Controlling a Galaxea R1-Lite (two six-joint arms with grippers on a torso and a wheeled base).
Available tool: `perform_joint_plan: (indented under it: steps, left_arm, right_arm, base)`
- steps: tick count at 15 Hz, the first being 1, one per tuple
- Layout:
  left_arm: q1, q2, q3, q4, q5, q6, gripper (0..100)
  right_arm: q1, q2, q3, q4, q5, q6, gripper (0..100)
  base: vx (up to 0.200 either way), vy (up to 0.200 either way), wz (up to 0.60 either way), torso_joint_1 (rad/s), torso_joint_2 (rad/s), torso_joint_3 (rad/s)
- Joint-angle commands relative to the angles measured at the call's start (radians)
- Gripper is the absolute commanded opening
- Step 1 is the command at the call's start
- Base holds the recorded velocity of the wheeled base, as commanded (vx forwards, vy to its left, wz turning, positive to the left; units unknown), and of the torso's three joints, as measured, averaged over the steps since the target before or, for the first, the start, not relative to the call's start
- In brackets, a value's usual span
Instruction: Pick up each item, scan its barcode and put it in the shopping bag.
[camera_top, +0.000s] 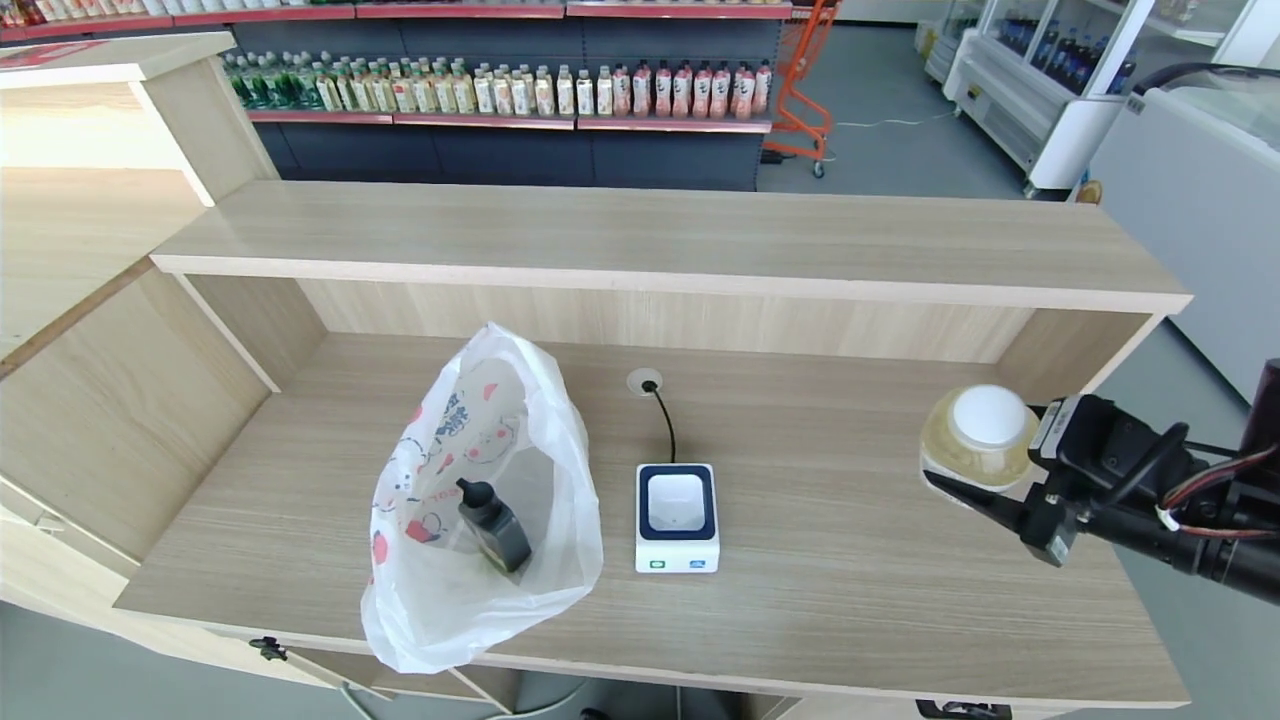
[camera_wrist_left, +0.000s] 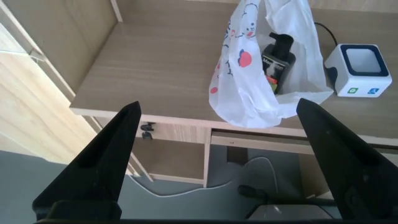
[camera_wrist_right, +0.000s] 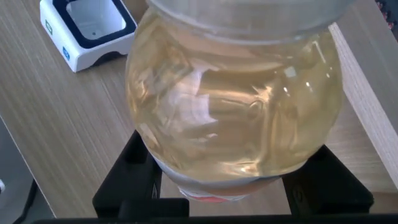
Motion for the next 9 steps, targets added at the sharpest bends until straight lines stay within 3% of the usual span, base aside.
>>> perform_joint_plan:
  steps: [1, 9]
  left_arm:
    - [0.0, 0.0, 0.0, 0.0, 0.001, 0.0, 100]
    - [0.0, 0.0, 0.0, 0.0, 0.001, -0.002, 100]
  right_arm:
    - [0.0, 0.029, -0.007, -0.002, 0.003, 0.005, 0]
    - [0.0, 0.145, -0.102, -0.002, 0.075, 0.002, 0]
  base:
    - [0.0, 0.2, 0.0, 0.002, 0.0, 0.002]
    - [0.0, 0.2, 0.0, 0.002, 0.0, 0.002]
